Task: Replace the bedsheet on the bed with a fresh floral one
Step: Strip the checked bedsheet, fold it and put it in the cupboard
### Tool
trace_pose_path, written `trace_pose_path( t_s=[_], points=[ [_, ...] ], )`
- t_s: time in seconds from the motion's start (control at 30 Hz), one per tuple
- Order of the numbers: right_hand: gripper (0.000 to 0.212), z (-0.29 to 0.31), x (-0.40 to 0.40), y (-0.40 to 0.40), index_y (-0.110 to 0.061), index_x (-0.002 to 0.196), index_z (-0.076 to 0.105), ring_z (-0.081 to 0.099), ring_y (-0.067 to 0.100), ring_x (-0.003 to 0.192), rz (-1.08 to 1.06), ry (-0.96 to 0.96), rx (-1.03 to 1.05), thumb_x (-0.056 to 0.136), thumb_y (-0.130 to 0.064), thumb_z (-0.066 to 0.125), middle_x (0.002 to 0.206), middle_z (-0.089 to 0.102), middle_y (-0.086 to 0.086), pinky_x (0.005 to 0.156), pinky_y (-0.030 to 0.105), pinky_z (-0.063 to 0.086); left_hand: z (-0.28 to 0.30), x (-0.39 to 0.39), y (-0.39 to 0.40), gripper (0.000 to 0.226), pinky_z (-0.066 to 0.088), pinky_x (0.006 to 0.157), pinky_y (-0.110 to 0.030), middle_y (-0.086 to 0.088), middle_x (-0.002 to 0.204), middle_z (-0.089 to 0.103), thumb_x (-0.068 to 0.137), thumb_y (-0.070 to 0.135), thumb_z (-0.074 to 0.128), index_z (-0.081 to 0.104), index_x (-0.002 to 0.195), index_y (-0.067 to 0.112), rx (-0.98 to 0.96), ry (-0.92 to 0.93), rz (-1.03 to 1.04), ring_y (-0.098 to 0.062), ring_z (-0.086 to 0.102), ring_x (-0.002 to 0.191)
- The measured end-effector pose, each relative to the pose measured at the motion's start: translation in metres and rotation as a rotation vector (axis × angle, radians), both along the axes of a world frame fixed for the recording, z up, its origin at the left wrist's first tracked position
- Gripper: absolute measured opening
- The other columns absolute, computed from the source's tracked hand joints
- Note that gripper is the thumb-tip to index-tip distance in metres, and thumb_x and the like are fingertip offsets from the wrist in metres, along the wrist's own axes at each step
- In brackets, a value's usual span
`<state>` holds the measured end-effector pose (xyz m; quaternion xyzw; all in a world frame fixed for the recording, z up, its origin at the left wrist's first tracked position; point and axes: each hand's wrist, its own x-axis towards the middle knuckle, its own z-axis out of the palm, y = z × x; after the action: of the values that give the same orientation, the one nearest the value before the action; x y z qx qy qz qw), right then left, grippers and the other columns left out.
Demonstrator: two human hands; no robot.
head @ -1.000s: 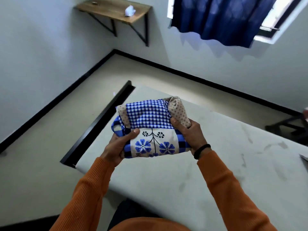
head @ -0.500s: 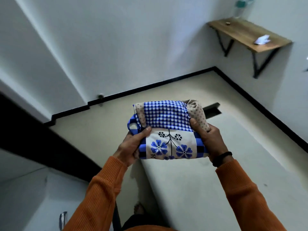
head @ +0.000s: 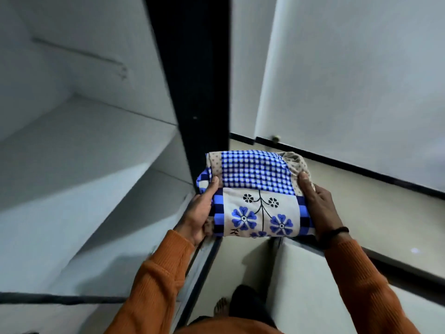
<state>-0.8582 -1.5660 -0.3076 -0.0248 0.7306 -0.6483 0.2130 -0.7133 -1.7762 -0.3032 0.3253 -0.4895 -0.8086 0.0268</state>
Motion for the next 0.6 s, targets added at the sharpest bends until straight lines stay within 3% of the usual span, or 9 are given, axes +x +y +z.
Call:
trace_pose_path(
  t_s=[0.1,0.2,0.33,0.4,0.47,0.53,0.6],
  points=[
    [0.053,0.010,-0.011,-0.050,-0.005,0.102,0.072,0.074,0.042,0.087,0.173,0.006,-0.001,0.096,-0.054,0.055,0.092,0.078,0.019,0.082,0.060,0.057,0.023,0.026,-0.024,0.045,0.055,0.095,-0.045,-0.007,0.119,0.075,0.103,0.052,0.047,0.070,0.127,0.022,-0.065,0.026,0.141,-0.028,0.073,0.109],
    [0.048,0.028,-0.020,-0.102,-0.008,0.102,0.072,0.075,0.039,0.086,0.344,0.046,-0.022,0.096,-0.053,0.055,0.093,0.078,0.016,0.085,0.061,0.058,0.050,0.047,-0.043,0.041,0.056,0.095,-0.047,-0.003,0.121,0.075,0.104,0.050,0.045,0.067,0.129,0.027,-0.122,0.073,0.309,-0.025,0.072,0.111],
    [0.048,0.062,-0.022,-0.182,-0.002,0.100,0.071,0.076,0.035,0.083,0.551,0.107,-0.101,0.099,-0.047,0.055,0.088,0.078,0.016,0.075,0.045,0.059,0.087,0.072,-0.071,0.041,0.053,0.099,-0.047,-0.003,0.124,0.073,0.103,0.049,0.047,0.066,0.132,0.027,-0.192,0.103,0.575,-0.024,0.070,0.115],
    [0.049,0.078,-0.018,-0.219,0.002,0.094,0.070,0.074,0.026,0.073,0.656,0.144,-0.156,0.101,-0.044,0.056,0.083,0.078,0.016,0.064,0.034,0.057,0.102,0.084,-0.085,0.038,0.053,0.099,-0.044,-0.003,0.124,0.073,0.103,0.046,0.048,0.067,0.130,0.026,-0.233,0.102,0.702,-0.024,0.071,0.114],
    [0.042,0.090,-0.011,-0.257,-0.003,0.082,0.070,0.069,0.011,0.061,0.737,0.169,-0.190,0.102,-0.037,0.056,0.071,0.076,0.004,0.054,0.022,0.053,0.113,0.096,-0.097,0.036,0.053,0.099,-0.047,-0.005,0.121,0.075,0.103,0.044,0.050,0.069,0.126,0.025,-0.265,0.078,0.840,-0.026,0.072,0.110],
    [0.037,0.096,-0.004,-0.295,-0.010,0.080,0.071,0.068,0.003,0.061,0.819,0.204,-0.215,0.102,-0.036,0.056,0.070,0.076,-0.005,0.053,0.017,0.051,0.118,0.105,-0.108,0.033,0.055,0.096,-0.049,-0.007,0.116,0.076,0.102,0.044,0.053,0.072,0.120,0.024,-0.290,0.030,0.948,-0.028,0.074,0.105],
    [0.035,0.099,0.006,-0.330,-0.012,0.085,0.074,0.071,0.005,0.070,0.913,0.211,-0.220,0.102,-0.038,0.057,0.078,0.078,-0.006,0.060,0.020,0.053,0.116,0.114,-0.120,0.033,0.060,0.082,-0.043,-0.009,0.109,0.078,0.102,0.044,0.056,0.074,0.114,0.020,-0.317,-0.035,1.060,-0.026,0.077,0.091]
  ],
)
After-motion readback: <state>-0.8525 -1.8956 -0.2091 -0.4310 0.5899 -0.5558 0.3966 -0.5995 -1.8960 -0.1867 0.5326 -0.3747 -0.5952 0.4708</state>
